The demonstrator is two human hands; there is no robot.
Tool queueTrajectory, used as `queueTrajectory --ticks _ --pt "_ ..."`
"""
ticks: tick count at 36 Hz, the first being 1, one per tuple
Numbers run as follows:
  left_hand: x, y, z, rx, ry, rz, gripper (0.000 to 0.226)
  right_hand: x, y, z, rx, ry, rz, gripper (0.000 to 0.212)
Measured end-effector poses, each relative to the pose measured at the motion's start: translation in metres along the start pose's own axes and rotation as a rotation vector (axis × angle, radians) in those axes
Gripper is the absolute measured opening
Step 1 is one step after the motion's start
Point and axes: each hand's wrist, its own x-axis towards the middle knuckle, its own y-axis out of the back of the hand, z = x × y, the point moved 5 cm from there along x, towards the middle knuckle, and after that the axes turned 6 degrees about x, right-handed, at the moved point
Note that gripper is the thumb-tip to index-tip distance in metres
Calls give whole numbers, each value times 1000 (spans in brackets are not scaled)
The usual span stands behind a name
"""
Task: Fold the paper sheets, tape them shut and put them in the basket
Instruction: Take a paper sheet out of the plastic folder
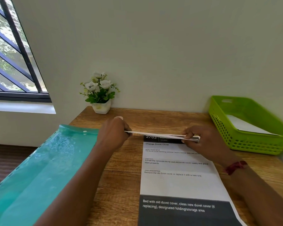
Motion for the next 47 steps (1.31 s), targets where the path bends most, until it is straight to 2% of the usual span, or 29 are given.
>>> queueTrajectory --ticks 4,7,8,12,18,24,27,29,31,35,41,47 --pt "-1 -6 4 94 -49 -105 21 -2 -6 5 -51 -77 -68 35" --pt "-1 -6 4 153 -60 -101 28 -3 -13 9 -96 -156 -192 22" --pt "0 -6 4 174 -65 -98 31 -5 -15 9 -118 -181 -240 23" --pt "0 -11 5 231 -136 -154 39 -9 -21 13 -223 -218 -372 54" --pt "-3 -26 9 193 -227 -319 46 -13 -26 9 -264 -247 -520 66" --pt "-9 -32 15 139 -245 -440 50 -18 -32 5 -303 -264 -666 79" --pt "-15 -38 16 154 -230 -558 68 -21 -35 9 -326 -253 -724 83" --pt "-19 -40 17 158 -215 -612 83 -22 -39 13 -353 -243 -769 98" --pt "-22 -42 19 157 -205 -632 93 -24 -43 15 -373 -226 -793 110" --pt "-28 -50 26 227 -212 -643 109 -25 -47 13 -378 -229 -785 111" --pt "-31 -67 30 387 -226 -564 101 -26 -53 10 -404 -220 -772 103" --pt "-31 -75 39 344 -262 -553 91 -26 -55 7 -401 -242 -755 100"
